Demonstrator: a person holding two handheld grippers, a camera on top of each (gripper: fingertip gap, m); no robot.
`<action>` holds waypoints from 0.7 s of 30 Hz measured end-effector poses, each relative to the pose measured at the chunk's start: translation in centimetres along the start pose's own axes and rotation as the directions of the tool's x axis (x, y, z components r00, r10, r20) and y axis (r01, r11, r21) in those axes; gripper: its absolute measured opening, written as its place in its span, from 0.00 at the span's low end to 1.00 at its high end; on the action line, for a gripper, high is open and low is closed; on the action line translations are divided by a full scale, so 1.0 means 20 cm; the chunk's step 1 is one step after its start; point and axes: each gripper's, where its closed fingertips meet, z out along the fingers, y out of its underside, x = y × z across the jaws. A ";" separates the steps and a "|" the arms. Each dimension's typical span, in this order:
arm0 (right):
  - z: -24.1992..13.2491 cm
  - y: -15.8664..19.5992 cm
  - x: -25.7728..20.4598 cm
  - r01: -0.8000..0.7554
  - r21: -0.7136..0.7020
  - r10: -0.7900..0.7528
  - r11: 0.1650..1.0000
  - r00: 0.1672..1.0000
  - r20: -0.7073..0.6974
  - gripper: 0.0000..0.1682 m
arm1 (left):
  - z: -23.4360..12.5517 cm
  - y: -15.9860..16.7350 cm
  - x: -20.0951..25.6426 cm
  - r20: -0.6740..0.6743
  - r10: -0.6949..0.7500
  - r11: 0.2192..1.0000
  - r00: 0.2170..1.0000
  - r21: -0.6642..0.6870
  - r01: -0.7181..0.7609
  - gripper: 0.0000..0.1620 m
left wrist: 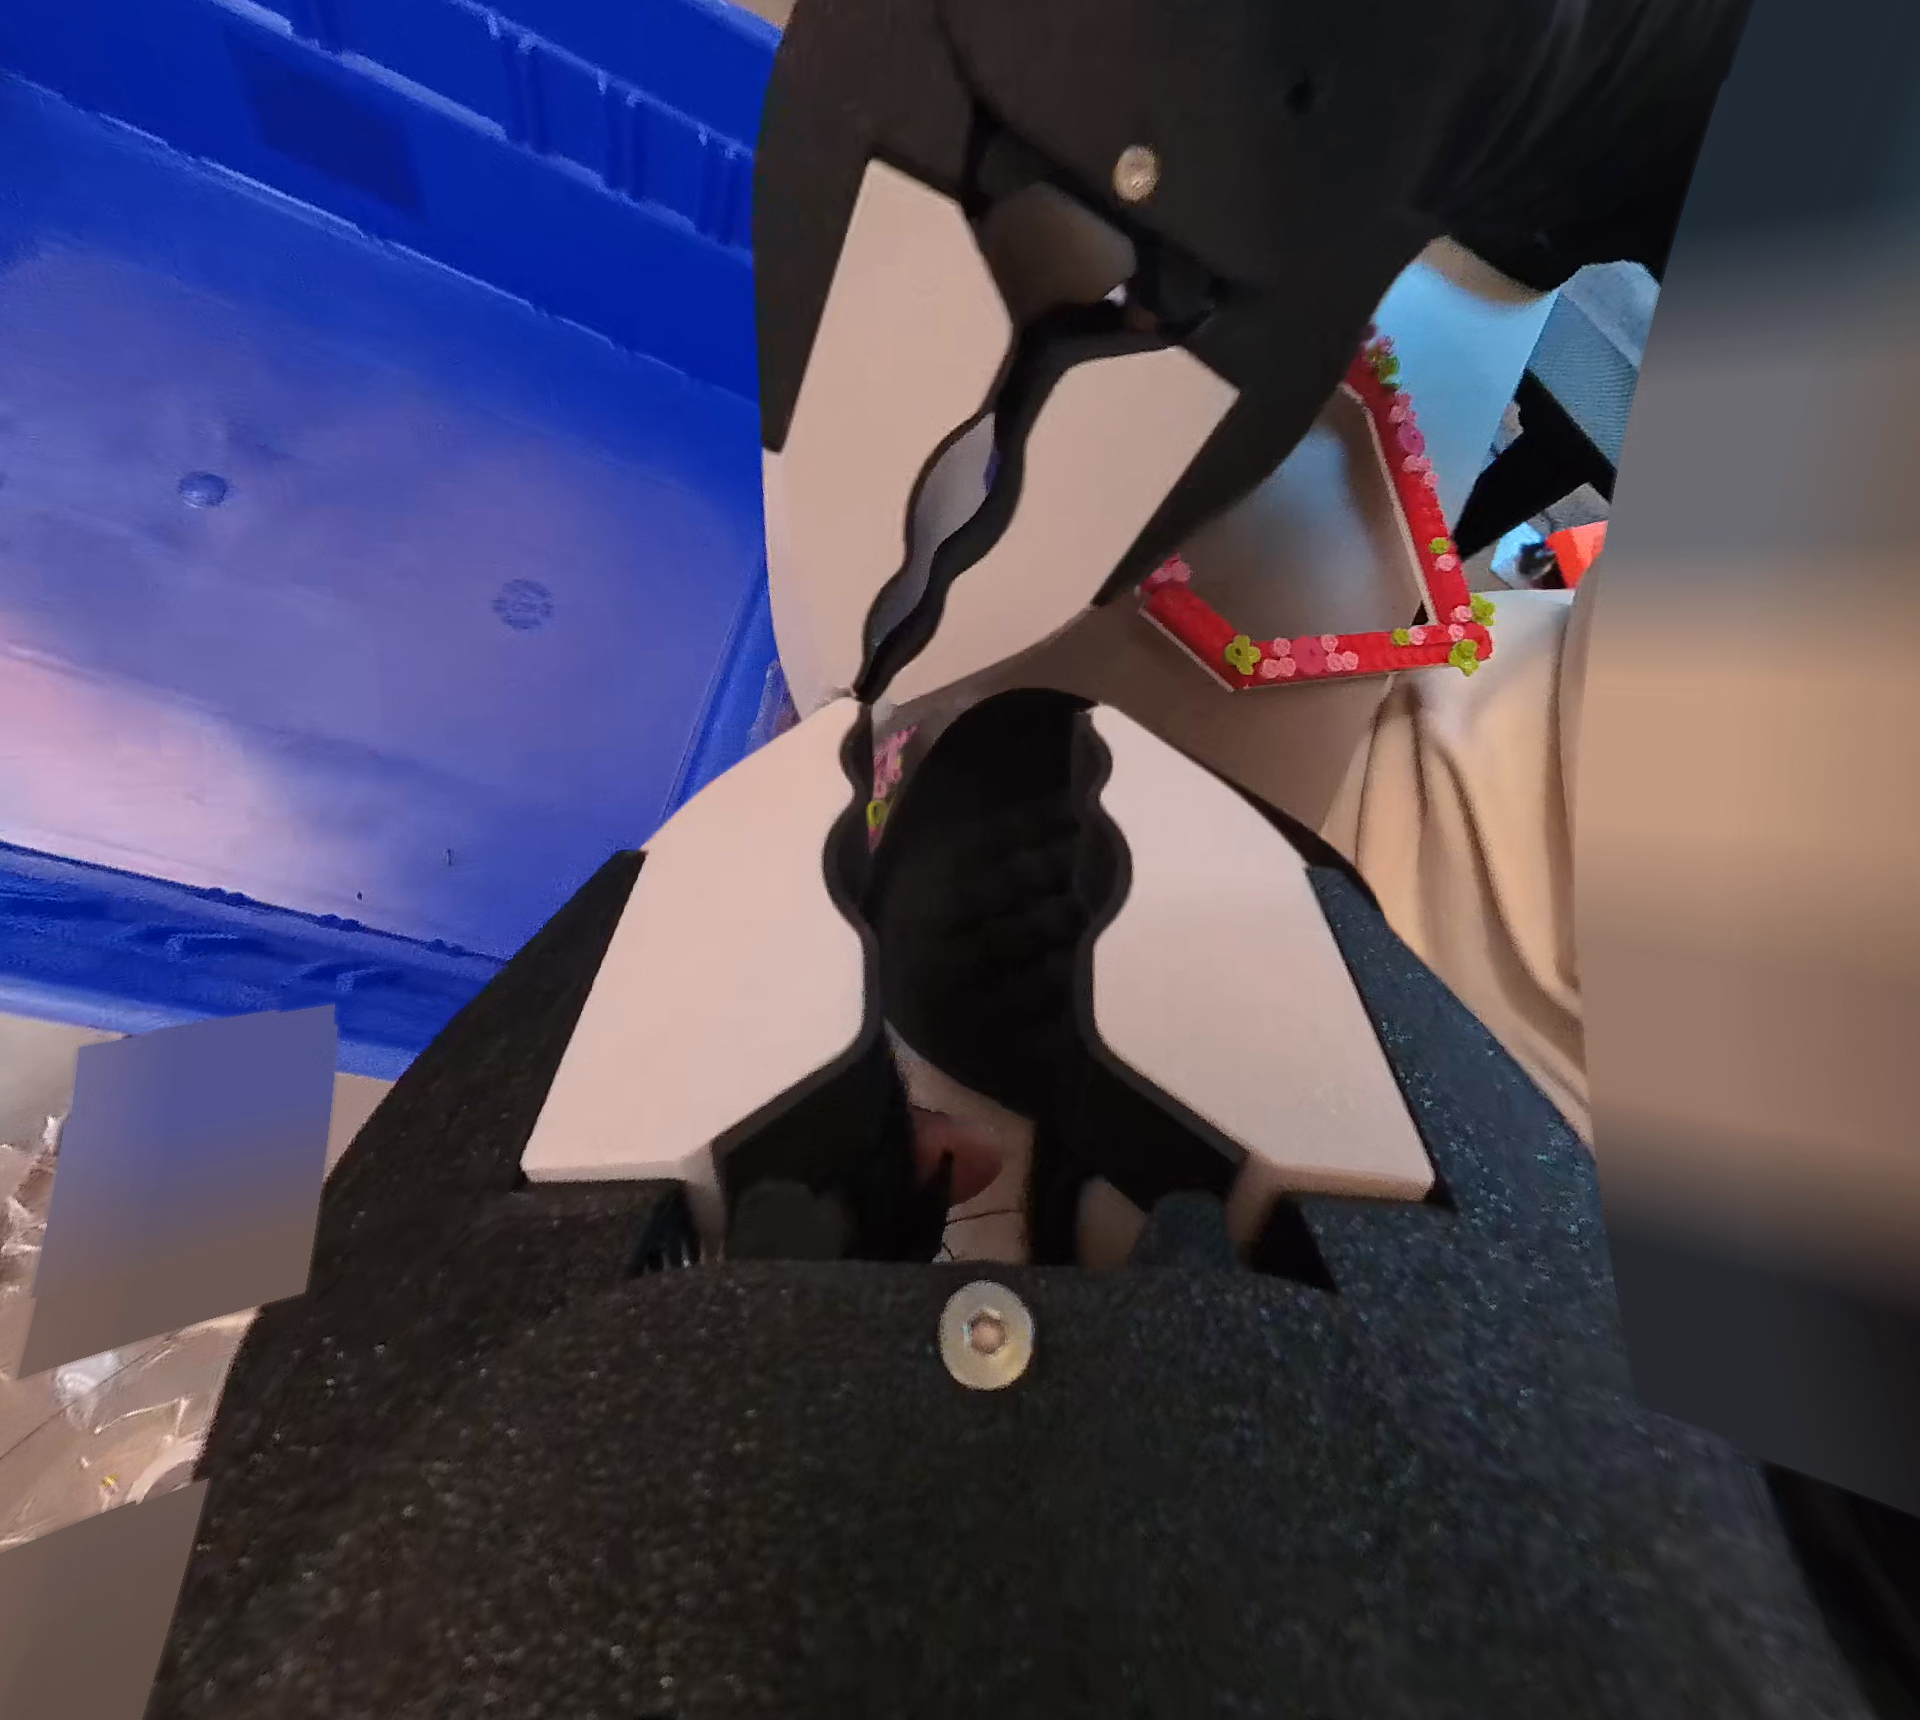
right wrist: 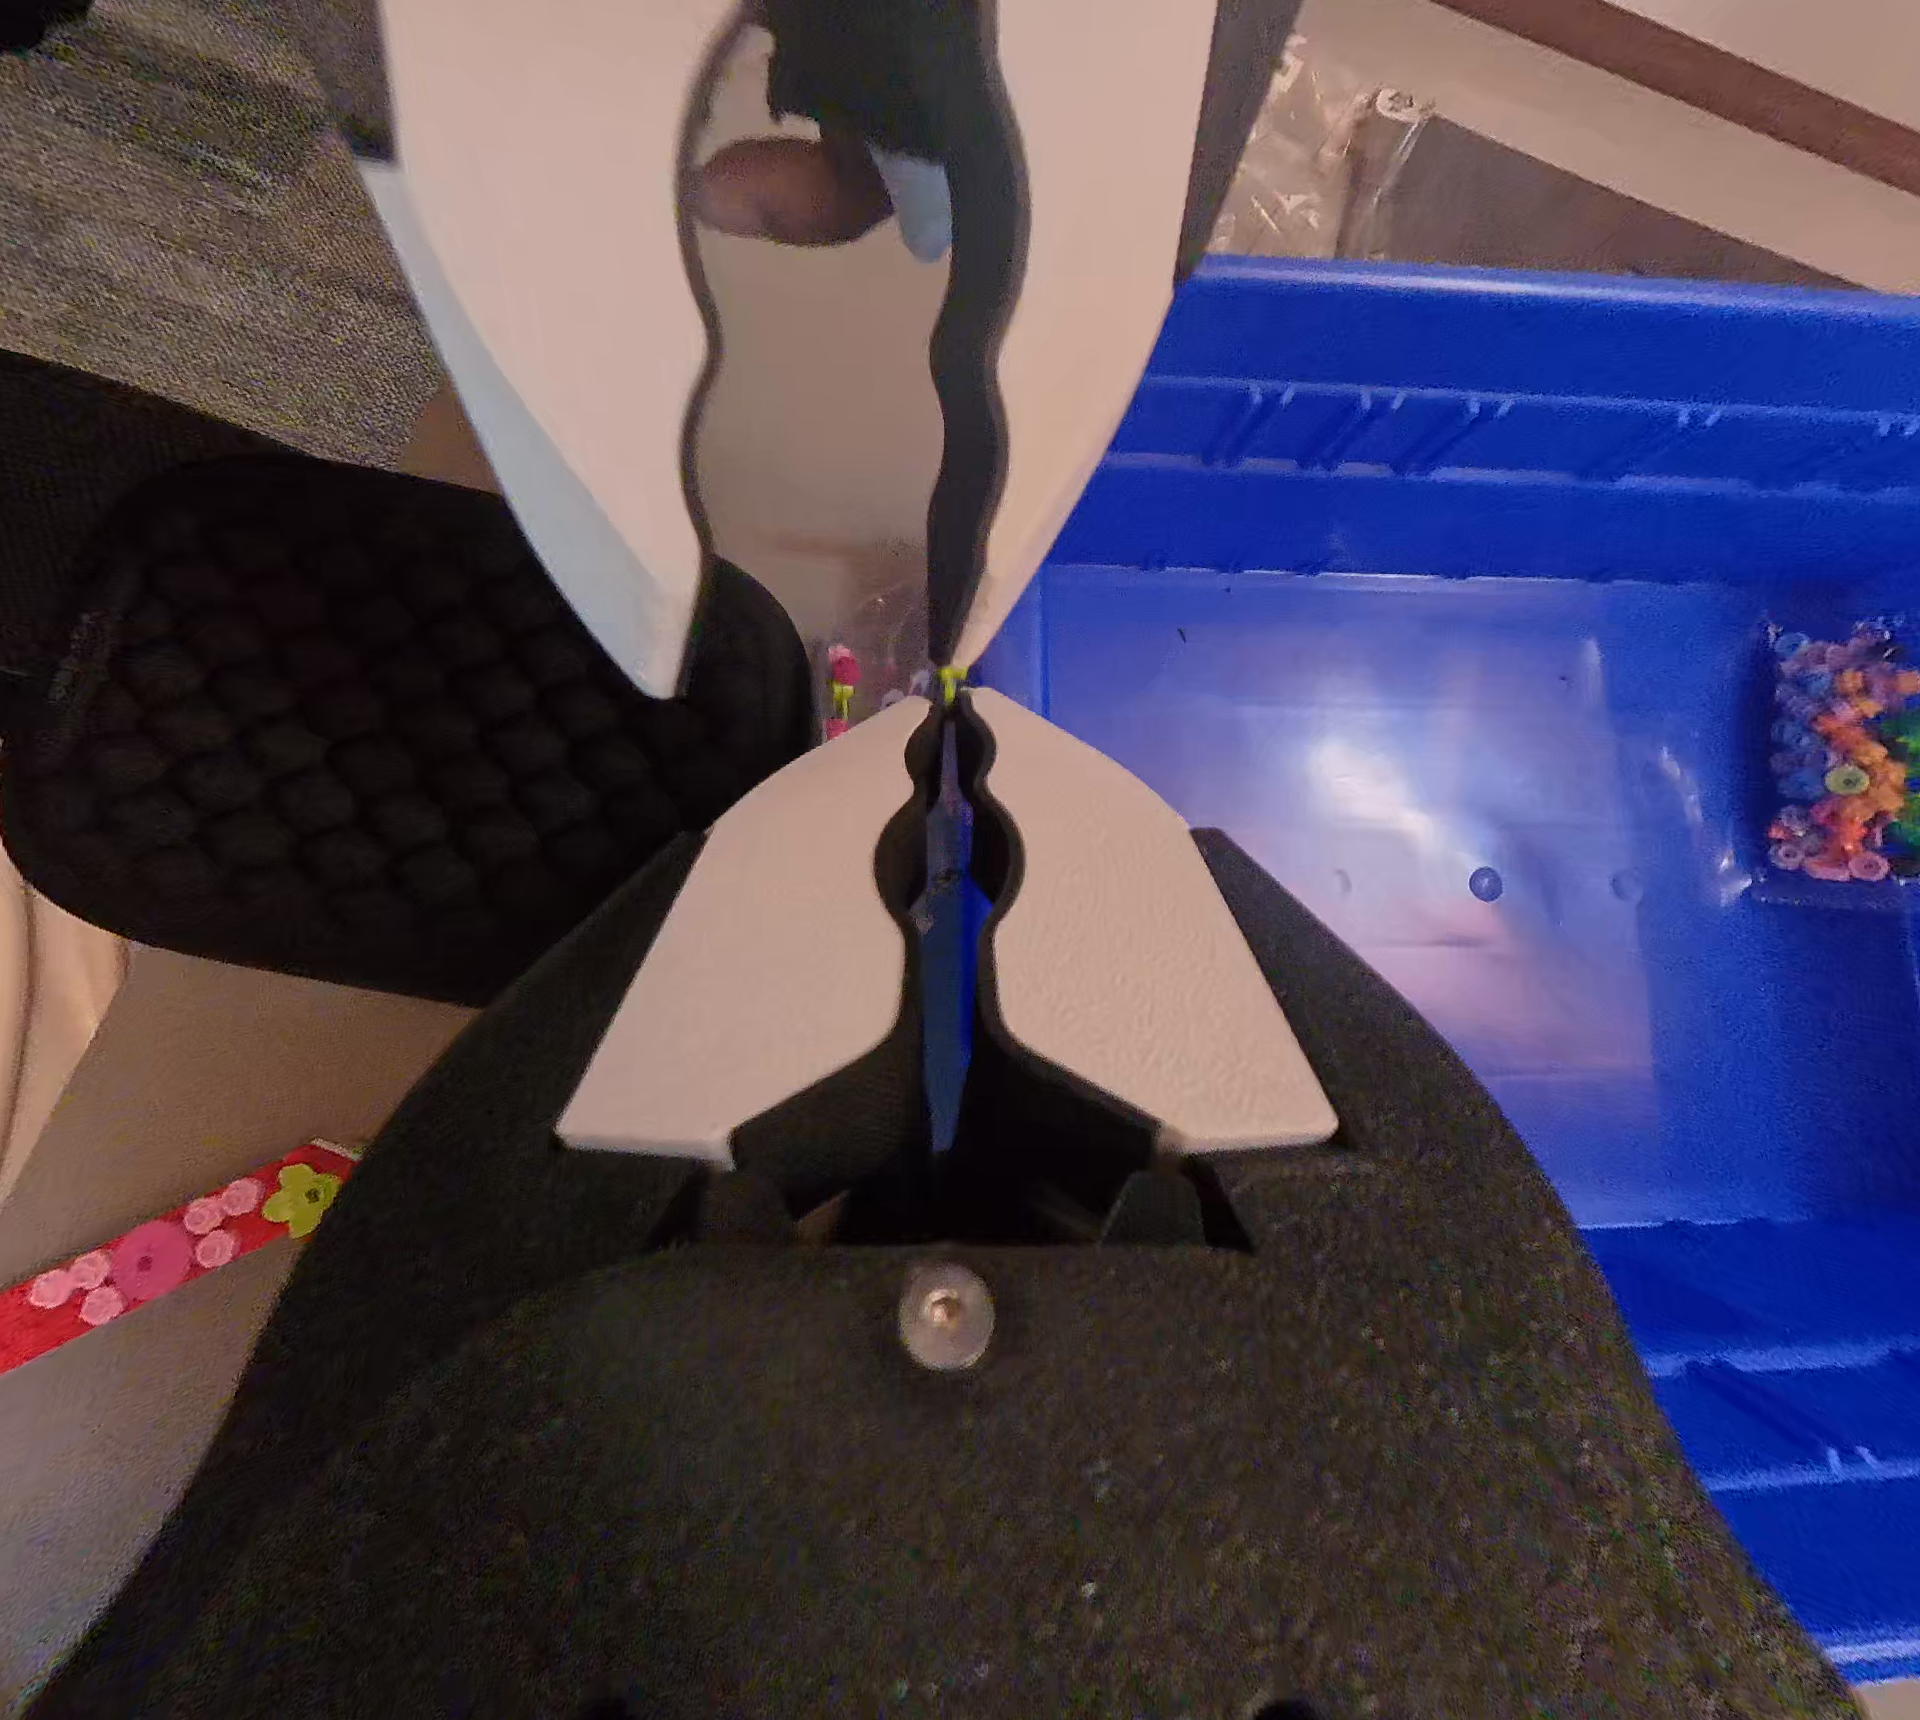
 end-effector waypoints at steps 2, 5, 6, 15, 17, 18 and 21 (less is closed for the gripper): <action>0.00 -0.01 0.00 0.013 -0.001 -0.013 1.000 1.000 0.001 0.01 | 0.02 0.01 -0.02 -0.003 -0.009 1.000 1.000 -0.013 0.009 0.21; 0.01 0.00 0.00 0.015 0.004 -0.015 1.000 1.000 0.010 0.01 | 0.03 0.03 -0.03 -0.001 -0.035 0.999 0.999 -0.036 0.035 0.21; 0.00 0.00 -0.01 0.009 0.014 -0.010 1.000 1.000 0.020 0.01 | 0.03 0.04 -0.04 0.003 -0.034 0.998 0.999 -0.045 0.035 0.21; -0.04 -0.03 0.00 0.004 0.068 -0.005 0.998 1.000 0.009 0.12 | -0.04 0.02 -0.02 0.011 -0.045 0.998 0.999 0.041 0.045 0.21; -0.04 -0.03 0.01 0.012 0.076 -0.013 0.997 1.000 0.011 0.13 | -0.08 0.00 -0.01 0.020 -0.034 0.996 0.999 0.082 0.032 0.21; -0.04 -0.02 0.01 0.019 0.076 -0.020 0.997 1.000 0.011 0.14 | -0.10 -0.01 -0.01 0.028 -0.025 0.994 0.999 0.104 0.022 0.21; -0.04 -0.02 0.00 0.052 0.084 -0.052 0.995 0.999 0.007 0.14 | -0.13 -0.01 -0.02 0.050 -0.003 0.993 0.999 0.118 -0.003 0.21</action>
